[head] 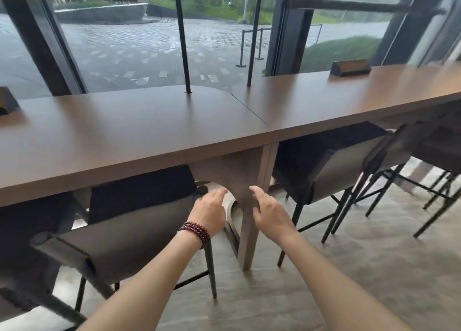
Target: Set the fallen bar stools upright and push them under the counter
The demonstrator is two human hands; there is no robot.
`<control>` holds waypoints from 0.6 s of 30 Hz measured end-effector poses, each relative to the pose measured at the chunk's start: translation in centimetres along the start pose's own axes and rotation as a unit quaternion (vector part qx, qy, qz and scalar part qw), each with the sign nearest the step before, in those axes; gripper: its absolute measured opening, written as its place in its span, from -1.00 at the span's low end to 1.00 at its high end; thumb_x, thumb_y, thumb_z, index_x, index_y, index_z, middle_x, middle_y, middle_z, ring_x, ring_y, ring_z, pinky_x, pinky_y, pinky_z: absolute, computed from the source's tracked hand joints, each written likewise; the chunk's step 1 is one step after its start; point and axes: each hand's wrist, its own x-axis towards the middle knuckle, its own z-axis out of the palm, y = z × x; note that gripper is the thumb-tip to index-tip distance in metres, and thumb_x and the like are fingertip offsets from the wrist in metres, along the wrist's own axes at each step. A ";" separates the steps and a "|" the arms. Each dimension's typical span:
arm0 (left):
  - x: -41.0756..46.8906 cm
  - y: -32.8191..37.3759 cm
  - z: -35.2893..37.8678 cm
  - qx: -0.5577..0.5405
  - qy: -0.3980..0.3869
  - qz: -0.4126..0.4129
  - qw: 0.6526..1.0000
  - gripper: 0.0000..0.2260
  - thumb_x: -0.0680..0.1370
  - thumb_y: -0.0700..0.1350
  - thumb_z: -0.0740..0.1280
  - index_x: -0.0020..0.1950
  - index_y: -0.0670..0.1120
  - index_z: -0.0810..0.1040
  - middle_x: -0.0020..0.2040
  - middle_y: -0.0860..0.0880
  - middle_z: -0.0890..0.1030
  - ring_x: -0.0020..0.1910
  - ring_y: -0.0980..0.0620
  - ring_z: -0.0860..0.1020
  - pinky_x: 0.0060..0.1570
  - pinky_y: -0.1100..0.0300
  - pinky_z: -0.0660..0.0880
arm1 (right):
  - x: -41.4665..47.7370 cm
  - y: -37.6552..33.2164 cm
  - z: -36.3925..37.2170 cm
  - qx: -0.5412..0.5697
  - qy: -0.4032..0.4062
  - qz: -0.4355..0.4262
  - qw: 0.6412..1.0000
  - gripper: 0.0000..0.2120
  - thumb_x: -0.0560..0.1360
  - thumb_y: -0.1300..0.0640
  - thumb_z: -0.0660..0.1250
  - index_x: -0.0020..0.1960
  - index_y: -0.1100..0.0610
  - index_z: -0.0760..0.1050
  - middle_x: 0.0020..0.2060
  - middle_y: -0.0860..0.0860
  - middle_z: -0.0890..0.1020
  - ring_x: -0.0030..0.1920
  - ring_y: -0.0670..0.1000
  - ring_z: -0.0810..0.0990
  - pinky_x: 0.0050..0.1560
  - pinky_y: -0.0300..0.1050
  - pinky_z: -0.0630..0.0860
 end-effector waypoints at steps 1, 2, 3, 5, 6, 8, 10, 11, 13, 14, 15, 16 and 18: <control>0.6 1.8 1.0 -0.003 -0.003 0.008 1.000 -0.59 0.50 -0.29 0.17 0.35 -0.14 0.36 0.27 -0.13 0.50 0.19 -0.14 0.49 0.20 0.07 0.39 | -0.5 1.8 -1.2 -0.003 0.007 0.008 1.000 -0.48 0.55 0.26 0.17 0.49 0.09 0.20 0.24 0.13 0.56 0.24 0.14 0.51 0.26 0.11 0.41; 1.2 3.6 1.9 -0.008 -0.004 0.013 1.000 -0.60 0.50 -0.29 0.17 0.34 -0.14 0.36 0.24 -0.14 0.51 0.17 -0.14 0.49 0.19 0.06 0.40 | -0.9 3.5 -2.4 -0.008 0.015 0.014 1.000 -0.47 0.55 0.25 0.17 0.50 0.08 0.19 0.23 0.13 0.56 0.22 0.13 0.52 0.26 0.11 0.42; 1.8 5.4 2.9 -0.015 -0.003 0.019 1.000 -0.61 0.50 -0.30 0.16 0.33 -0.14 0.37 0.22 -0.15 0.53 0.14 -0.14 0.50 0.17 0.06 0.42 | -1.4 5.3 -3.6 -0.010 0.021 0.019 1.000 -0.47 0.56 0.25 0.16 0.51 0.07 0.18 0.23 0.13 0.57 0.21 0.13 0.54 0.25 0.11 0.43; 3.0 9.2 4.7 -0.026 -0.005 0.031 0.999 -0.61 0.49 -0.31 0.16 0.33 -0.14 0.37 0.20 -0.15 0.54 0.12 -0.12 0.52 0.16 0.05 0.45 | -2.3 8.7 -6.1 -0.008 0.026 0.032 0.999 -0.45 0.55 0.26 0.15 0.52 0.05 0.16 0.22 0.15 0.57 0.18 0.14 0.55 0.25 0.10 0.43; 3.7 11.2 5.6 -0.029 -0.003 0.039 0.999 -0.59 0.49 -0.31 0.15 0.33 -0.15 0.37 0.22 -0.14 0.53 0.13 -0.12 0.52 0.18 0.05 0.45 | -2.8 10.5 -7.5 -0.008 0.027 0.037 0.999 -0.44 0.54 0.26 0.16 0.52 0.05 0.16 0.22 0.15 0.56 0.18 0.15 0.54 0.25 0.09 0.43; 4.9 15.0 7.5 -0.033 0.000 0.045 0.998 -0.58 0.48 -0.30 0.16 0.35 -0.14 0.37 0.26 -0.13 0.52 0.19 -0.11 0.51 0.23 0.03 0.43 | -3.5 13.8 -10.1 -0.013 0.033 0.046 0.998 -0.42 0.53 0.24 0.18 0.52 0.03 0.16 0.21 0.15 0.57 0.19 0.15 0.54 0.25 0.07 0.42; 6.1 18.8 9.4 -0.040 0.001 0.046 0.998 -0.58 0.49 -0.30 0.16 0.35 -0.13 0.37 0.26 -0.12 0.52 0.20 -0.11 0.51 0.24 0.04 0.42 | -4.2 17.1 -12.6 -0.015 0.041 0.059 0.997 -0.42 0.52 0.20 0.21 0.51 0.01 0.17 0.21 0.15 0.57 0.20 0.16 0.53 0.24 0.07 0.43; 6.7 20.3 10.3 -0.043 -0.002 0.049 0.998 -0.59 0.49 -0.29 0.16 0.34 -0.12 0.38 0.25 -0.12 0.53 0.18 -0.11 0.52 0.22 0.04 0.43 | -4.5 18.3 -13.7 -0.014 0.044 0.065 0.997 -0.42 0.52 0.18 0.21 0.51 0.01 0.17 0.22 0.14 0.57 0.19 0.16 0.53 0.22 0.06 0.44; 8.1 23.4 12.0 -0.048 -0.015 0.061 0.997 -0.59 0.49 -0.30 0.17 0.34 -0.12 0.37 0.23 -0.13 0.54 0.15 -0.12 0.53 0.19 0.02 0.47 | -4.9 20.9 -15.7 -0.013 0.053 0.076 0.996 -0.42 0.52 0.18 0.21 0.50 0.01 0.17 0.24 0.12 0.57 0.19 0.14 0.54 0.19 0.03 0.46; 8.8 24.7 12.7 -0.051 -0.021 0.064 0.996 -0.59 0.49 -0.30 0.17 0.34 -0.12 0.37 0.22 -0.13 0.54 0.14 -0.12 0.53 0.17 0.01 0.48 | -5.0 22.1 -16.5 -0.013 0.058 0.078 0.995 -0.43 0.52 0.18 0.22 0.50 0.02 0.18 0.25 0.11 0.56 0.20 0.13 0.53 0.19 0.02 0.46; 9.6 25.8 13.4 -0.053 -0.026 0.064 0.996 -0.60 0.49 -0.29 0.17 0.33 -0.12 0.37 0.21 -0.13 0.53 0.13 -0.10 0.53 0.16 0.00 0.48 | -5.1 23.3 -17.2 -0.014 0.063 0.080 0.995 -0.44 0.52 0.18 0.22 0.50 0.03 0.19 0.26 0.10 0.56 0.21 0.12 0.53 0.21 0.01 0.45; 10.4 26.8 14.0 -0.054 -0.029 0.065 0.996 -0.60 0.50 -0.29 0.17 0.33 -0.12 0.37 0.22 -0.12 0.53 0.14 -0.10 0.53 0.16 -0.01 0.48 | -5.0 24.5 -17.8 -0.014 0.067 0.083 0.994 -0.44 0.53 0.18 0.22 0.50 0.04 0.19 0.27 0.09 0.55 0.23 0.10 0.52 0.22 0.01 0.44; 12.2 28.7 15.3 -0.053 -0.035 0.067 0.996 -0.60 0.50 -0.29 0.17 0.34 -0.12 0.36 0.24 -0.11 0.51 0.17 -0.10 0.51 0.19 -0.03 0.45 | -4.6 27.1 -18.9 -0.007 0.071 0.097 0.993 -0.46 0.53 0.19 0.20 0.50 0.05 0.19 0.28 0.09 0.54 0.27 0.07 0.51 0.25 0.03 0.42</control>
